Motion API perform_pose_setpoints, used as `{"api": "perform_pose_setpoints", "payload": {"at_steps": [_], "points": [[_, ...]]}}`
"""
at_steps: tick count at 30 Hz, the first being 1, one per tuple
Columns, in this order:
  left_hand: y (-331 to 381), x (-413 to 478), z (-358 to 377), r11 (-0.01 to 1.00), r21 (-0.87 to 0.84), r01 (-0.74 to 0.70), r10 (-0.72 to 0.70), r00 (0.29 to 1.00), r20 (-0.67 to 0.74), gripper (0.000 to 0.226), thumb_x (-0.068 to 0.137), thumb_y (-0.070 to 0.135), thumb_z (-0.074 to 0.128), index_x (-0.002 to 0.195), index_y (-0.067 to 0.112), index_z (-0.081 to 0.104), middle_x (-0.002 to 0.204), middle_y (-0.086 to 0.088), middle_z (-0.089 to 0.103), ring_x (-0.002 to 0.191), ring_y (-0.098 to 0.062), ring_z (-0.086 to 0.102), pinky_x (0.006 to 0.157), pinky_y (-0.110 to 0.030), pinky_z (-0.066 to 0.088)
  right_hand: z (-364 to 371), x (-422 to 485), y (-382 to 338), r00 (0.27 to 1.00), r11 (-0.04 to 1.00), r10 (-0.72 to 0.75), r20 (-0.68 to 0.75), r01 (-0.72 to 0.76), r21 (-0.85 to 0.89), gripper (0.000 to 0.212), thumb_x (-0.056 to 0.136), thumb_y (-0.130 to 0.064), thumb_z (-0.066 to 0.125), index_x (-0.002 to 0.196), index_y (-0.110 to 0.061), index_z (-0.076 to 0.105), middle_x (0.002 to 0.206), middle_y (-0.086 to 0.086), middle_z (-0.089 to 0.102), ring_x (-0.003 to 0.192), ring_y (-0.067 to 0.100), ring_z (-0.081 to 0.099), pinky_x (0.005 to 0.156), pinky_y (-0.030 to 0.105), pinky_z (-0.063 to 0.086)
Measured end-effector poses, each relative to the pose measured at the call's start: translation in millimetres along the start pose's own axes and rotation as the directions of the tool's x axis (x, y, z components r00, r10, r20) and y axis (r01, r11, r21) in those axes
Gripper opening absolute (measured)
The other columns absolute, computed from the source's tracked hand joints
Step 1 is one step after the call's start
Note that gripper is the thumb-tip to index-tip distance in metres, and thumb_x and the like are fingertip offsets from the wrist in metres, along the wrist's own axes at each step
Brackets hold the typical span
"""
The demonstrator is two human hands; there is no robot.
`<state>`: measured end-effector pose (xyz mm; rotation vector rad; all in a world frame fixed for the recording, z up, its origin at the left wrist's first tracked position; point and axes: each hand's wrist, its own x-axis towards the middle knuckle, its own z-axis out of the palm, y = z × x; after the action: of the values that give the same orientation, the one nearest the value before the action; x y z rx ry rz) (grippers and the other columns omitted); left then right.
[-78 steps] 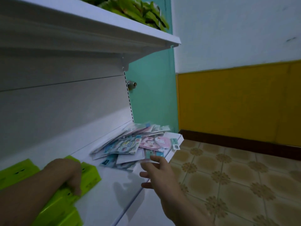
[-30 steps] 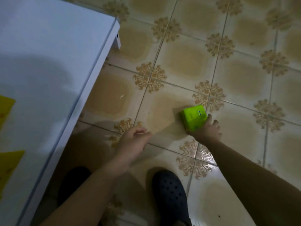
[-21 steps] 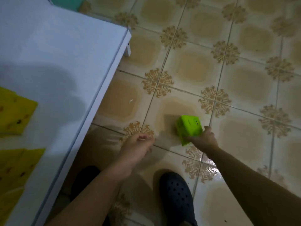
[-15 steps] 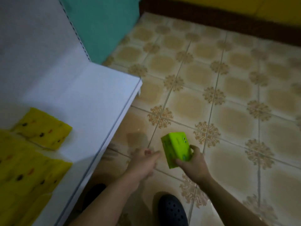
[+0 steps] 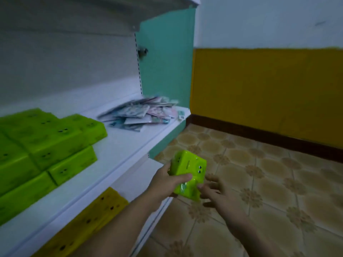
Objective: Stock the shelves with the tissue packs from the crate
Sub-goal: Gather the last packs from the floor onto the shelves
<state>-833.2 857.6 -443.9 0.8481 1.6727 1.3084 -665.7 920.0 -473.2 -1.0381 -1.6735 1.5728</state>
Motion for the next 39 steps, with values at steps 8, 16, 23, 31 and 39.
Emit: {"api": "perform_pose_setpoints", "payload": {"at_steps": [8, 16, 23, 31, 39], "points": [[86.6, -25.8, -95.6, 0.954, 0.254, -0.157, 0.162, 0.987, 0.002, 0.035, 0.083, 0.039, 0.073, 0.116, 0.028, 0.066, 0.105, -0.003, 0.073, 0.086, -0.018, 0.069, 0.068, -0.033, 0.053, 55.5, 30.5, -93.2, 0.975, 0.977, -0.120, 0.185, 0.083, 0.198, 0.038, 0.078, -0.023, 0.073, 0.114, -0.022, 0.063, 0.100, 0.012, 0.071, 0.079, 0.025, 0.070, 0.058, 0.036, 0.055], [128.0, 2.1, -143.0, 0.343, 0.929, -0.136, 0.346, 0.938, 0.009, 0.114, 0.066, 0.062, 0.077, 0.153, 0.032, 0.010, 0.154, -0.003, 0.030, 0.140, -0.024, 0.034, 0.110, -0.038, 0.035, 137.5, 77.0, -133.4, 0.992, 0.936, -0.117, 0.046, 0.095, 0.339, 0.028, 0.081, -0.022, 0.076, 0.099, -0.016, 0.057, 0.097, 0.016, 0.068, 0.077, 0.031, 0.070, 0.053, 0.035, 0.056], [165.4, 58.2, -193.0, 0.295, 0.955, -0.032, 0.364, 0.928, -0.081, 0.117, 0.064, 0.050, 0.080, 0.149, 0.043, 0.001, 0.135, -0.012, 0.036, 0.123, -0.033, 0.044, 0.100, -0.041, 0.043, 167.4, 119.9, -156.7, 0.978, 0.910, -0.193, 0.077, 0.148, 0.388, 0.040, 0.089, -0.023, 0.068, 0.125, -0.026, 0.051, 0.102, 0.007, 0.066, 0.089, 0.023, 0.068, 0.069, 0.039, 0.059], [149.5, 116.3, -314.0, 0.250, 0.936, 0.248, 0.172, 0.940, -0.295, 0.126, 0.051, 0.060, 0.079, 0.151, 0.040, 0.005, 0.137, -0.026, 0.034, 0.123, -0.042, 0.047, 0.103, -0.037, 0.041, 184.3, 142.6, -140.7, 0.963, 0.929, -0.222, 0.151, 0.162, 0.333, 0.043, 0.096, -0.022, 0.057, 0.126, -0.049, 0.043, 0.097, 0.000, 0.064, 0.088, 0.016, 0.066, 0.073, 0.032, 0.058], [129.4, 153.3, -376.8, -0.063, 0.905, 0.420, 0.011, 0.907, -0.421, 0.096, 0.072, 0.055, 0.071, 0.148, 0.035, 0.016, 0.135, -0.020, 0.036, 0.126, -0.038, 0.041, 0.105, -0.045, 0.040, 191.5, 158.7, -120.4, 0.958, 0.939, -0.245, 0.149, 0.196, 0.283, 0.044, 0.095, -0.022, 0.057, 0.122, -0.054, 0.043, 0.097, -0.003, 0.063, 0.088, 0.020, 0.065, 0.077, 0.039, 0.058]]}}
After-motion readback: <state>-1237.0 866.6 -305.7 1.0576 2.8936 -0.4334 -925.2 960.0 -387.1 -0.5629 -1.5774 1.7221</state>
